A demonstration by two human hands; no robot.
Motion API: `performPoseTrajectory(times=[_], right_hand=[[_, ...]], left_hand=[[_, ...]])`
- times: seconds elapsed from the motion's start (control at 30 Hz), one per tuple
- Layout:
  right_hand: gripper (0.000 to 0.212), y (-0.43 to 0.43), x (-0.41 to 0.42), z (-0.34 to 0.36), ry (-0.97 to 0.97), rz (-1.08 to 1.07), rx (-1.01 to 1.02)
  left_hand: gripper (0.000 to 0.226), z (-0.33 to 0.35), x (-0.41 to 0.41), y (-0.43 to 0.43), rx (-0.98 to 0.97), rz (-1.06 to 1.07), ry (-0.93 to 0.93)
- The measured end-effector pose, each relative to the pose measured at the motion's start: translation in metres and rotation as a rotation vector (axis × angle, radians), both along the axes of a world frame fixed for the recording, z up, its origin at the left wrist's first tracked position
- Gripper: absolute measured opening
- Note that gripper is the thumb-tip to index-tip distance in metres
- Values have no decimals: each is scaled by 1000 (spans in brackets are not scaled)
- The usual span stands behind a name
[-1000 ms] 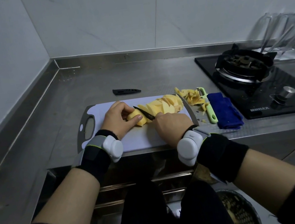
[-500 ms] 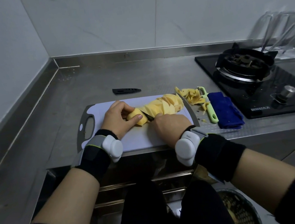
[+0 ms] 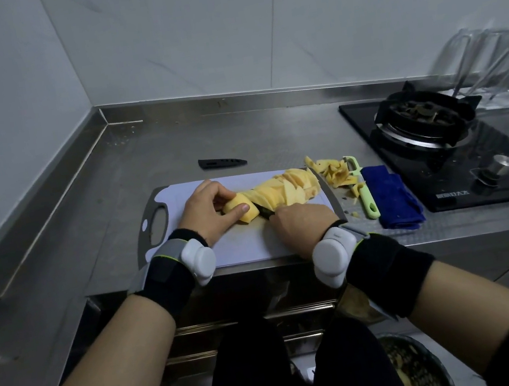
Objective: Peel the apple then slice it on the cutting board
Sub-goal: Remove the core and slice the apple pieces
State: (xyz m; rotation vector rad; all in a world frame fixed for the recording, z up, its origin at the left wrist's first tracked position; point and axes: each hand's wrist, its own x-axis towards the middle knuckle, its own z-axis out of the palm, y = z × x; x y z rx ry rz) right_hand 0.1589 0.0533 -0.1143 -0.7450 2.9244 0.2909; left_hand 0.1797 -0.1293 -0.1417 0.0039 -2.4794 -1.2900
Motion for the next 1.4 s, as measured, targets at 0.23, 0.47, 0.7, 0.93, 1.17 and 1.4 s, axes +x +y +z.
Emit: performPoseTrajectory(times=[0.23, 0.47, 0.7, 0.93, 1.17, 1.4], right_hand=[[38, -1, -5, 3, -55, -40, -72], [34, 6, -7, 7, -24, -27, -74], [34, 6, 6, 16, 84, -17, -202], [37, 4, 14, 21, 114, 13, -162], [26, 5, 14, 21, 110, 30, -139], [18, -4, 11, 14, 101, 18, -104]], left_hand=[[27, 0, 0, 1, 4, -14, -7], [24, 0, -1, 2, -32, -47, 2], [29, 0, -1, 1, 19, 21, -19], [30, 0, 0, 2, -1, 25, -5], [30, 2, 1, 2, -24, 23, 5], [31, 0, 1, 1, -18, 22, 11]])
